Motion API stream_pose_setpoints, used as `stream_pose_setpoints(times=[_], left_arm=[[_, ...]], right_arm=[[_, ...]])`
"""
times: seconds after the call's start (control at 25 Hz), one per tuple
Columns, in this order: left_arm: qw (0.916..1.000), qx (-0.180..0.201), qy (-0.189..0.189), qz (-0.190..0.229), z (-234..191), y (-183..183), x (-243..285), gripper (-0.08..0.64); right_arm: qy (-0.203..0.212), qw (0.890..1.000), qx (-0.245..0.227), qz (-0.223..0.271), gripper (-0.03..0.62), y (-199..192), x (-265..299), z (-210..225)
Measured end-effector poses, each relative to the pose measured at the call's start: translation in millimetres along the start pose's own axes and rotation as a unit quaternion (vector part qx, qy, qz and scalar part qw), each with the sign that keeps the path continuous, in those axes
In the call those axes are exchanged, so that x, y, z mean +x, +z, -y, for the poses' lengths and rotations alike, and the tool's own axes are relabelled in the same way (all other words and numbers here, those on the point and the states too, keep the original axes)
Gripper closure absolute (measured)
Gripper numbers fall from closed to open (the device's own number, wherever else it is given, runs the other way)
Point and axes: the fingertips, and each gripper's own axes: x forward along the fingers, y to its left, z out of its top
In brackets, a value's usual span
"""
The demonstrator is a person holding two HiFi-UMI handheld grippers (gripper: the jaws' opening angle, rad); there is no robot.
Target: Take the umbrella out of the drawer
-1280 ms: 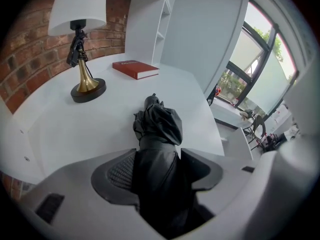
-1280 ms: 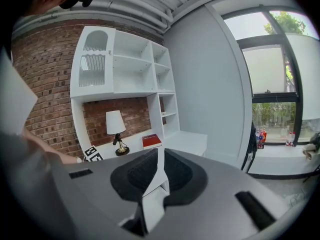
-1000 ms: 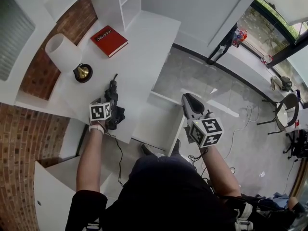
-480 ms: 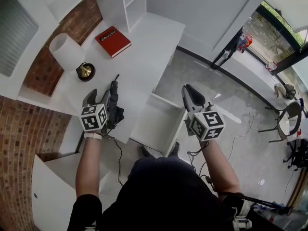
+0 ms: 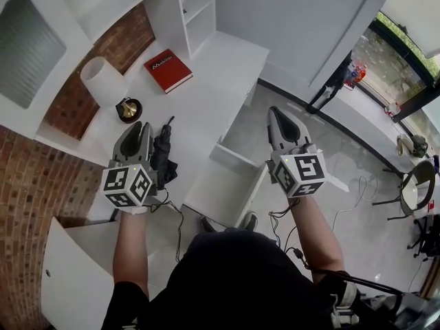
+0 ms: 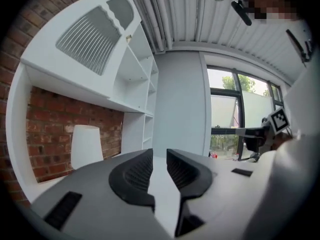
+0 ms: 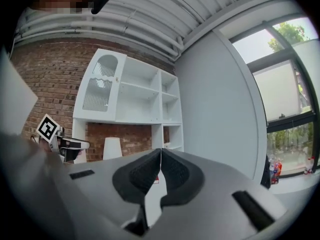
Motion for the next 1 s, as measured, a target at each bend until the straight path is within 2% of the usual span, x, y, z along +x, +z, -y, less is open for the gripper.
stream_pose_setpoints(times=[0.12,0.24,0.32,0.44,0.56,0.76,1.0], left_arm=[[0.999,0.04,0.013,0.019,11.7,24.0,-2.0,0.493],[0.9943,0.087,0.043,0.044,17.0,54.0,-8.4,0.519],[0.9909,0.1,0.06,0.067,18.8,74.9,-16.7,0.53],[0.9882,0.088,0.073,0.102,25.7,99.0,-29.4,0.535],[0.9868,0.077,0.079,0.118,33.1,107.5,-39.3,0.535],[0.9863,0.072,0.09,0.118,33.3,104.0,-47.5,0.535],[0.9873,0.07,0.101,0.101,34.5,88.8,-47.2,0.534]], right_arm=[[0.005,1.0,-0.007,0.024,0.589,21.9,6.0,8.9],[0.013,0.999,-0.009,0.044,0.592,42.6,13.9,11.3],[0.021,0.998,-0.013,0.059,0.592,54.8,17.9,6.1],[0.035,0.996,-0.027,0.078,0.592,70.0,17.9,-2.5],[0.051,0.993,-0.042,0.093,0.592,81.4,13.5,-10.4],[0.063,0.991,-0.059,0.1,0.592,84.8,10.1,-18.2],[0.085,0.99,-0.053,0.1,0.592,84.7,3.0,-25.3]])
